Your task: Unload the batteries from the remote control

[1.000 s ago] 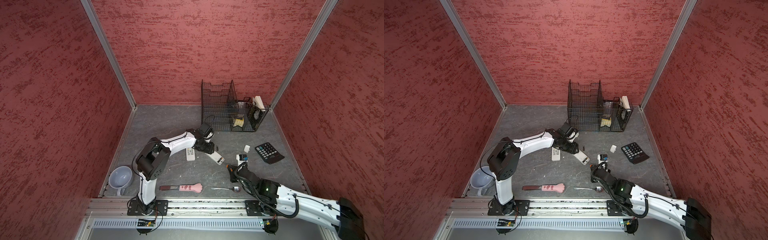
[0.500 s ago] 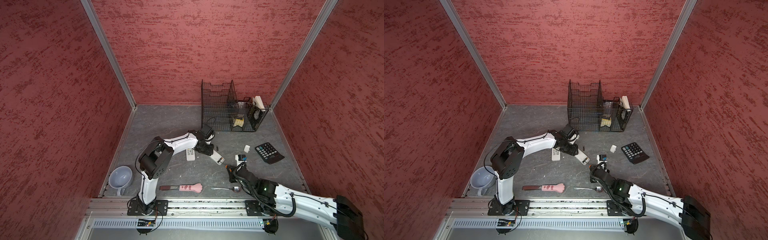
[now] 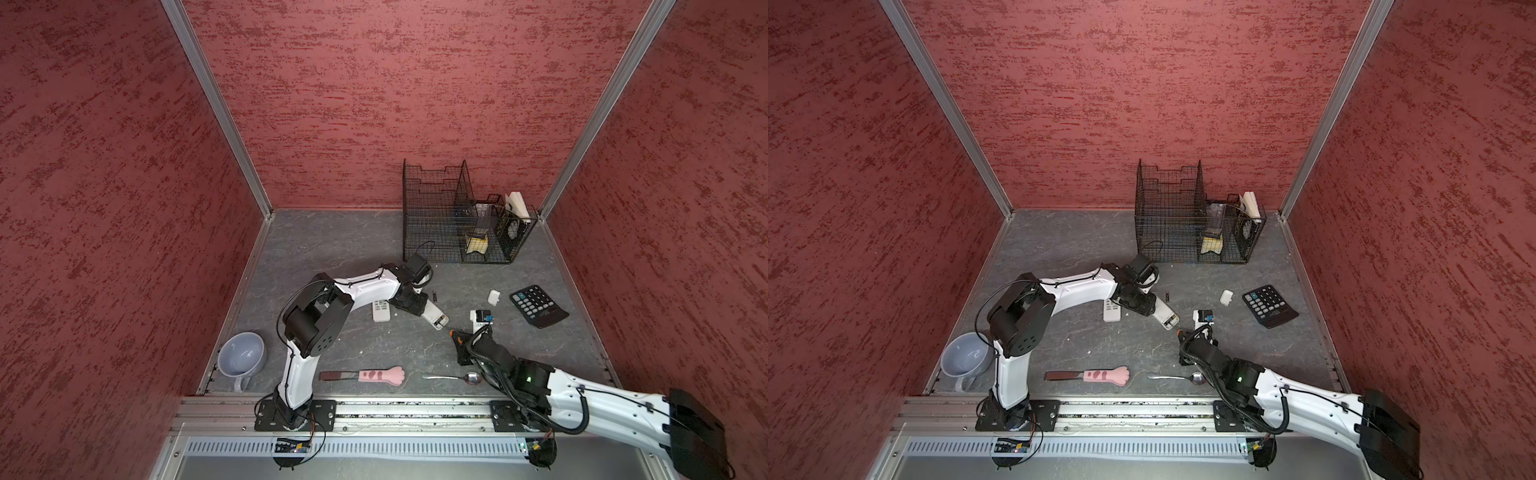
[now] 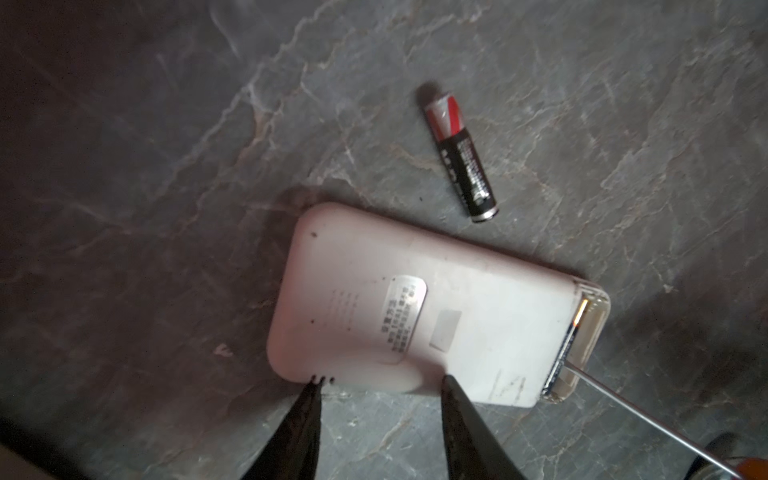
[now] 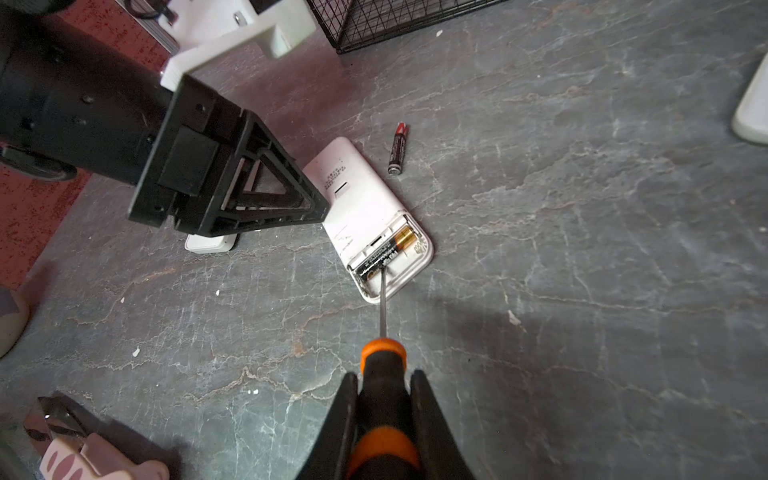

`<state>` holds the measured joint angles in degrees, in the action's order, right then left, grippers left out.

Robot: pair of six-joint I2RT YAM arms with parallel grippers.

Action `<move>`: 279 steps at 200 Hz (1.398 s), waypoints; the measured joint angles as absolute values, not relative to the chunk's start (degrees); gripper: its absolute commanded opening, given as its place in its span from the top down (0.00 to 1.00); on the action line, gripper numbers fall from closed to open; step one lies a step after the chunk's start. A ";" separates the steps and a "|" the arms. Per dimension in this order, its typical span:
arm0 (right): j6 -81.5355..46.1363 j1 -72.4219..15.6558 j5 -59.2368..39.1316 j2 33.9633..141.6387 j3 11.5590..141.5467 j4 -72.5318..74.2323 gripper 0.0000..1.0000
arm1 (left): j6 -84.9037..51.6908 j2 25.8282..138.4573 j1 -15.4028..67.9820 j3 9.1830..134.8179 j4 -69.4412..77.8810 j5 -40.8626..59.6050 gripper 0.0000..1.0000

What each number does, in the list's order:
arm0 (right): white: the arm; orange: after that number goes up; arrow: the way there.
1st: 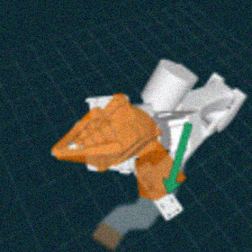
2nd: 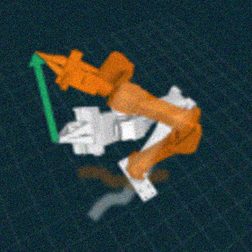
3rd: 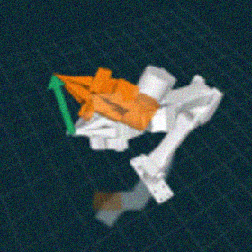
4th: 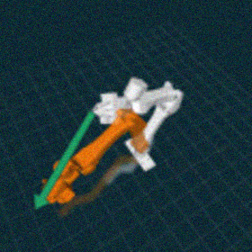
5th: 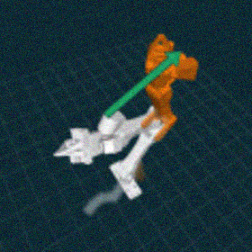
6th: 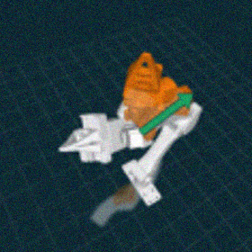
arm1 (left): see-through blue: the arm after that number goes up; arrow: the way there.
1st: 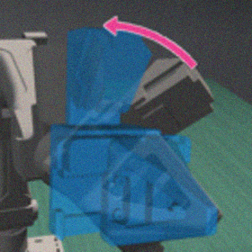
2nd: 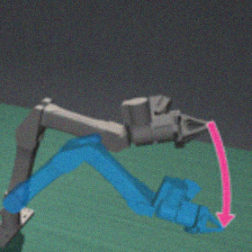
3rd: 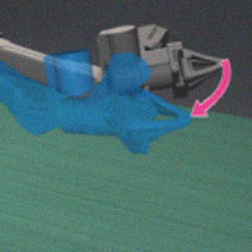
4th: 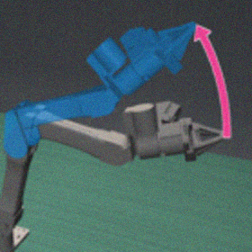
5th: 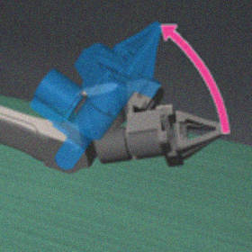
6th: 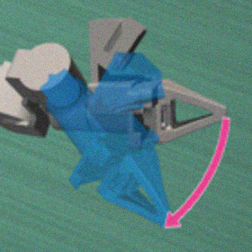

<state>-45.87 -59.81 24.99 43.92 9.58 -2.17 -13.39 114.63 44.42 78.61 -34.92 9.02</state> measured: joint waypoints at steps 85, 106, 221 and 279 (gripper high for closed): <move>-46.52 -59.86 25.15 45.34 7.64 2.76 1.00 | -13.65 114.59 44.71 78.61 -34.89 8.56 0.54; -46.52 -59.86 25.17 45.25 7.64 2.79 1.00 | -13.65 114.59 44.71 78.61 -34.89 8.58 0.54; -47.03 -59.86 26.76 33.82 7.53 -3.07 1.00 | -13.67 114.32 44.71 77.97 -34.15 8.67 0.55; -47.81 -59.86 28.12 35.66 9.28 -9.21 1.00 | -13.74 114.10 44.71 77.67 -33.80 8.56 0.50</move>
